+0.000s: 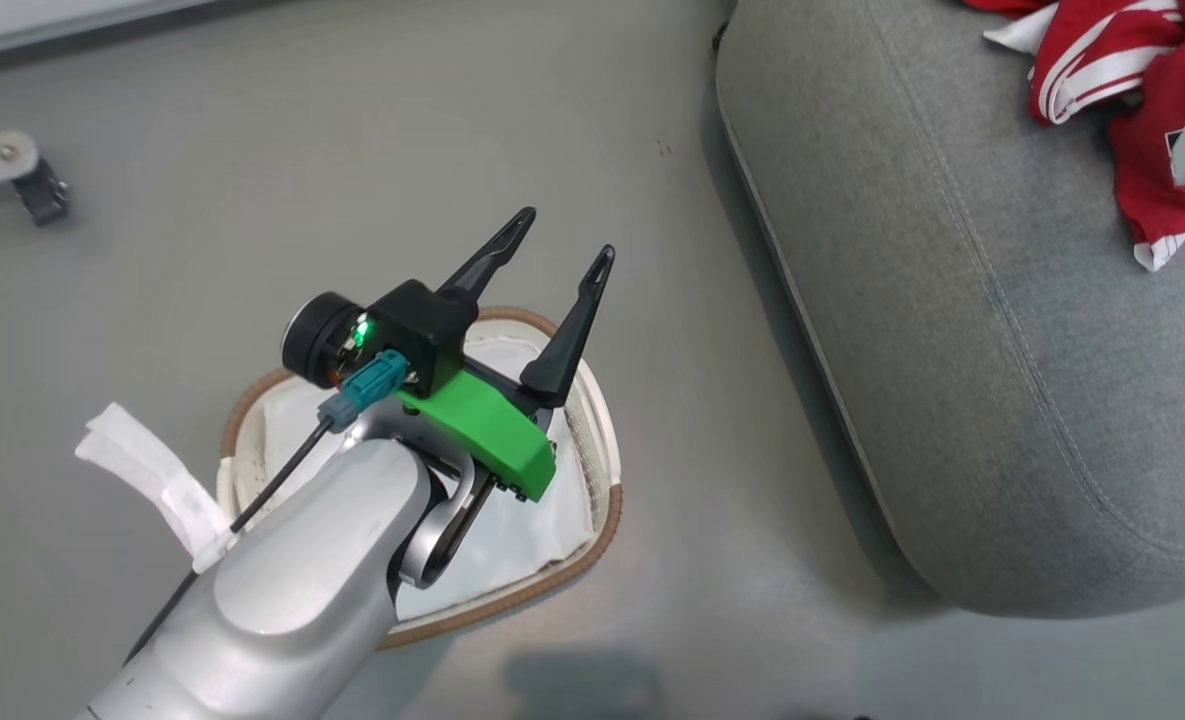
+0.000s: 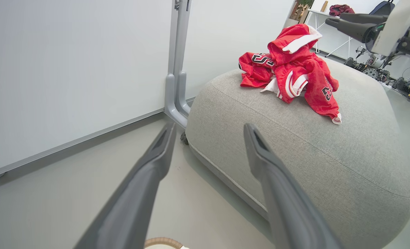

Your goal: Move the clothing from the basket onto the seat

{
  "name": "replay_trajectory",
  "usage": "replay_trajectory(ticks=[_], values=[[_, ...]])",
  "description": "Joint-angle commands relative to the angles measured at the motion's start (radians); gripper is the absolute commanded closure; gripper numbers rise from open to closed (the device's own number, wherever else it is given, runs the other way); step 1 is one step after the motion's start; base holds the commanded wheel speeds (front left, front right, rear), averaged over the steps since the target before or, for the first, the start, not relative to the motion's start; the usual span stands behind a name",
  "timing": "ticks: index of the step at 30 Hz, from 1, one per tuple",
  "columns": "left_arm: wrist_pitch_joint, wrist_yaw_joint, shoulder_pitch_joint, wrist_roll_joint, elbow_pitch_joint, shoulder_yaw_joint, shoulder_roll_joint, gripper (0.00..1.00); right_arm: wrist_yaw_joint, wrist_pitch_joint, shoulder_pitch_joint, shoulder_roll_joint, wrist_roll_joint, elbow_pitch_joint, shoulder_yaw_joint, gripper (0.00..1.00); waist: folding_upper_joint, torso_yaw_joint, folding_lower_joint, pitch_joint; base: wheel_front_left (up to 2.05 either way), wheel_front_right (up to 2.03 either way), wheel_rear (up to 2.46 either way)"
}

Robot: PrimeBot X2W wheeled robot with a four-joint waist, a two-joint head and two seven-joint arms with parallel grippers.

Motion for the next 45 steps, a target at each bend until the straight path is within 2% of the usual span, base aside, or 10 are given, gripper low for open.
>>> replay_trajectory(ticks=[1,8,13,18,28,33,38,45], values=[[-0.011,0.003,0.028,-0.014,0.009,0.014,-0.008,0.00,-0.001,-0.005,0.037,0.012,0.013,-0.008,0.012,0.00,0.0000,0.060,0.0000,-0.082,0.00,0.00,0.00],[-0.031,0.018,0.117,-0.033,0.052,0.097,0.004,0.00,-0.001,-0.005,0.142,0.059,0.034,-0.084,0.043,0.00,0.0000,0.136,0.0000,-0.172,0.00,0.00,0.00],[-0.030,0.043,0.220,-0.006,0.037,0.218,0.006,0.00,-0.001,-0.005,0.252,0.111,0.050,-0.166,0.019,0.00,0.0000,0.180,0.0000,-0.229,0.00,0.00,0.00],[-0.030,0.050,0.338,0.031,0.023,0.322,-0.001,0.00,-0.001,-0.005,0.371,0.177,0.046,-0.263,-0.021,0.00,0.0000,0.203,0.0000,-0.269,0.00,0.00,0.00],[-0.029,0.056,0.528,0.115,-0.030,0.524,-0.032,0.00,-0.001,-0.005,0.621,0.302,0.016,-0.466,-0.038,0.00,0.0000,0.226,0.0000,-0.315,0.00,0.00,0.00],[-0.029,0.047,0.599,0.154,-0.053,0.597,-0.052,0.00,-0.001,-0.005,0.740,0.320,0.037,-0.537,-0.023,0.00,0.0000,0.231,0.0000,-0.333,0.00,0.00,0.00],[-0.029,0.030,0.670,0.177,-0.072,0.646,-0.069,0.00,-0.001,-0.005,0.826,0.321,0.111,-0.580,0.041,0.00,0.0000,0.225,0.0000,-0.346,0.00,0.00,0.00],[-0.029,0.015,0.731,0.202,-0.087,0.690,-0.096,0.00,-0.001,-0.005,0.894,0.322,0.112,-0.627,0.062,0.00,0.0000,0.229,0.0000,-0.362,0.00,0.00,0.00]])
